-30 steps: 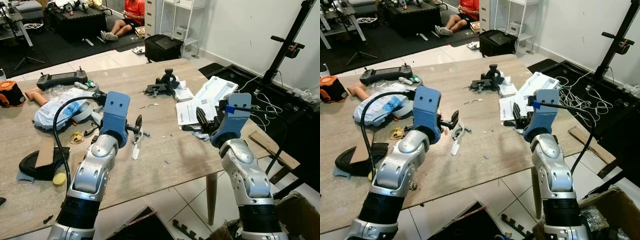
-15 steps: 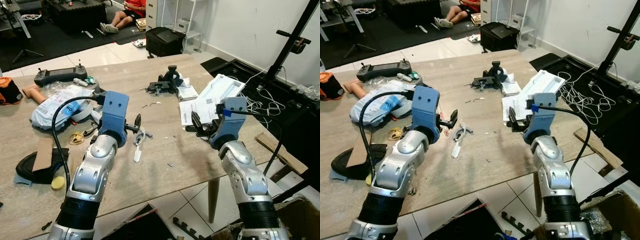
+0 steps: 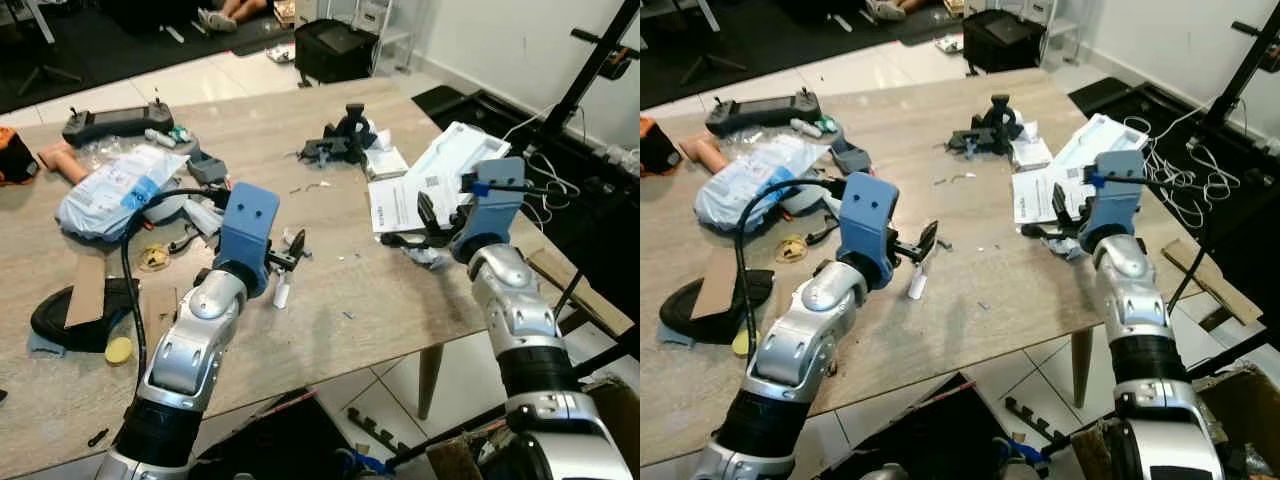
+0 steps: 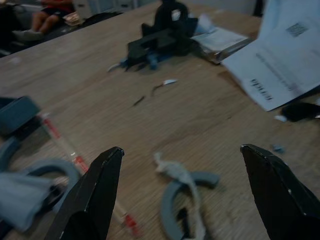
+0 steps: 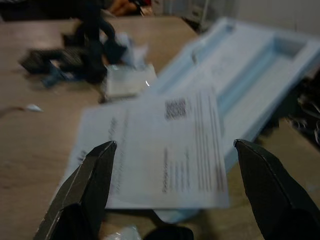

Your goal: Picking trash to rubbish bin

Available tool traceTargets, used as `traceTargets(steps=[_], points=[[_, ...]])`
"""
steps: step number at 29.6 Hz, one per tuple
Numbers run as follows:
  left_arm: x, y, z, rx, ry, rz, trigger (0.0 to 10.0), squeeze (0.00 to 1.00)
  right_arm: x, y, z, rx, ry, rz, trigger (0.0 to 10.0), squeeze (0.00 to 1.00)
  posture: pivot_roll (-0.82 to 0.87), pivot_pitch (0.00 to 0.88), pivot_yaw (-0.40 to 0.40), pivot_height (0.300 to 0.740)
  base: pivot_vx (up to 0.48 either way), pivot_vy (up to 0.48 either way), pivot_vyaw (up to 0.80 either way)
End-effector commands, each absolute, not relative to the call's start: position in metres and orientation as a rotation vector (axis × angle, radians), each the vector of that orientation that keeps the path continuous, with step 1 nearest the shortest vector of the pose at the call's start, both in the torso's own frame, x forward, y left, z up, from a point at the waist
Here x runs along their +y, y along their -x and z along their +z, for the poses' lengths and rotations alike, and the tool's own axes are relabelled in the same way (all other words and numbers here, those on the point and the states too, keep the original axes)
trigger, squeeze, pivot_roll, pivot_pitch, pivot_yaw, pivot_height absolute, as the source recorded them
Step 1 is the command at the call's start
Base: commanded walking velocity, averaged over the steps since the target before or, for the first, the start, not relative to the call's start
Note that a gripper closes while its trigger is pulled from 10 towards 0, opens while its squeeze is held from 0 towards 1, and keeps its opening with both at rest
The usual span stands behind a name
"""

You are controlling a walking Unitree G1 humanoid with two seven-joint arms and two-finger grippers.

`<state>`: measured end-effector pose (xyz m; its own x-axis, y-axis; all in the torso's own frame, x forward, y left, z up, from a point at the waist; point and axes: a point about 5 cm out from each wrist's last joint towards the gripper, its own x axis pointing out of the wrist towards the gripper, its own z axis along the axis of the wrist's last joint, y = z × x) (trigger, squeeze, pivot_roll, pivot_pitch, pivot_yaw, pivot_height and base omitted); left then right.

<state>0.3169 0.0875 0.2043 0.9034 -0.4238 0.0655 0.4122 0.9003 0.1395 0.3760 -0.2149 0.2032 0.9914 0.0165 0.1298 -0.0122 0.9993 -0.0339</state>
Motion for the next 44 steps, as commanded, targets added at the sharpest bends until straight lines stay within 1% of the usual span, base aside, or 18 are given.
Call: traceTargets(steps=[1, 2, 4, 6, 7, 10, 15, 17, 19, 21, 24, 27, 28, 30, 31, 33, 34, 44], points=[[0.080, -0.314, 0.215, -0.142, -0.087, -0.481, 10.0, 0.00, -0.224, -0.378, 0.204, -0.132, 0.012, -0.006, 10.0, 0.00, 0.10, 0.278, 0.021, 0.740, 0.000, 0.000, 0.00], [0.080, -0.312, 0.219, -0.153, -0.058, -0.499, 10.0, 0.00, -0.226, -0.380, 0.205, -0.131, 0.013, -0.011, 10.0, 0.00, 0.10, 0.296, 0.037, 0.740, 0.000, 0.000, 0.00], [0.080, -0.310, 0.224, -0.164, -0.002, -0.526, 10.0, 0.00, -0.228, -0.384, 0.210, -0.141, 0.014, -0.015, 10.0, 0.00, 0.10, 0.296, 0.051, 0.740, 0.000, 0.000, 0.00], [0.079, -0.308, 0.230, -0.187, 0.101, -0.553, 10.0, 0.00, -0.233, -0.388, 0.219, -0.166, 0.007, -0.029, 10.0, 0.00, 0.09, 0.315, 0.046, 0.740, 0.000, 0.000, 0.00], [0.079, -0.307, 0.232, -0.200, 0.111, -0.555, 10.0, 0.00, -0.236, -0.390, 0.224, -0.176, 0.007, -0.035, 10.0, 0.00, 0.09, 0.334, 0.039, 0.740, 0.000, 0.000, 0.00], [0.078, -0.302, 0.234, -0.223, 0.106, -0.571, 10.0, 0.00, -0.242, -0.393, 0.231, -0.192, 0.003, -0.031, 10.0, 0.00, 0.11, 0.327, 0.034, 0.740, 0.000, 0.000, 0.00], [0.076, -0.295, 0.231, -0.211, 0.112, -0.567, 10.0, 0.00, -0.248, -0.395, 0.226, -0.152, -0.047, -0.041, 10.0, 0.00, 0.12, 0.327, 0.021, 0.740, 0.000, 0.000, 0.00], [0.076, -0.294, 0.231, -0.209, 0.106, -0.571, 10.0, 0.00, -0.247, -0.396, 0.223, -0.140, -0.080, -0.036, 10.0, 0.00, 0.12, 0.331, 0.018, 0.740, 0.000, 0.000, 0.00], [0.078, -0.293, 0.230, -0.205, 0.093, -0.574, 10.0, 0.00, -0.242, -0.397, 0.217, -0.104, -0.151, -0.010, 10.0, 0.00, 0.13, 0.324, 0.013, 0.740, 0.000, 0.000, 0.00], [0.078, -0.293, 0.230, -0.205, 0.093, -0.574, 10.0, 0.00, -0.242, -0.397, 0.217, -0.104, -0.151, -0.010, 10.0, 0.00, 0.13, 0.324, 0.013, 0.740, 0.000, 0.000, 0.00], [0.081, -0.294, 0.231, -0.202, 0.094, -0.572, 10.0, 0.00, -0.233, -0.400, 0.209, -0.075, -0.202, 0.027, 10.0, 0.00, 0.13, 0.318, 0.011, 0.740, 0.000, 0.000, 0.00], [0.081, -0.293, 0.231, -0.202, 0.090, -0.570, 10.0, 0.00, -0.230, -0.401, 0.207, -0.076, -0.229, 0.040, 10.0, 0.00, 0.13, 0.312, 0.011, 0.740, 0.000, 0.000, 0.00], [0.081, -0.294, 0.232, -0.204, 0.089, -0.569, 10.0, 0.00, -0.229, -0.401, 0.207, -0.080, -0.234, 0.043, 8.6, 0.00, 0.13, 0.306, 0.012, 0.740, 0.000, 0.000, 0.00], [0.081, -0.295, 0.232, -0.204, 0.089, -0.567, 10.0, 0.00, -0.228, -0.401, 0.207, -0.083, -0.237, 0.046, 8.6, 0.00, 0.13, 0.306, 0.011, 0.740, 0.000, 0.000, 0.00], [0.081, -0.295, 0.232, -0.206, 0.088, -0.565, 10.0, 0.00, -0.229, -0.401, 0.207, -0.088, -0.242, 0.046, 3.2, 0.00, 0.13, 0.305, 0.011, 0.740, 0.000, 0.000, 0.00], [0.082, -0.295, 0.232, -0.207, 0.088, -0.561, 10.0, 0.00, -0.229, -0.401, 0.207, -0.094, -0.250, 0.046, 3.2, 0.00, 0.13, 0.305, 0.011, 0.740, 0.000, 0.000, 0.00], [0.083, -0.295, 0.233, -0.207, 0.086, -0.555, 10.0, 0.00, -0.231, -0.401, 0.208, -0.097, -0.266, 0.040, 0.0, 0.00, 0.14, 0.298, 0.009, 0.740, 0.000, 0.000, 0.00], [0.085, -0.297, 0.232, -0.208, 0.071, -0.538, 10.0, 0.00, -0.232, -0.400, 0.205, -0.115, -0.309, 0.032, 0.0, 0.00, 0.14, 0.287, 0.007, 0.740, 0.000, 0.000, 0.00]])
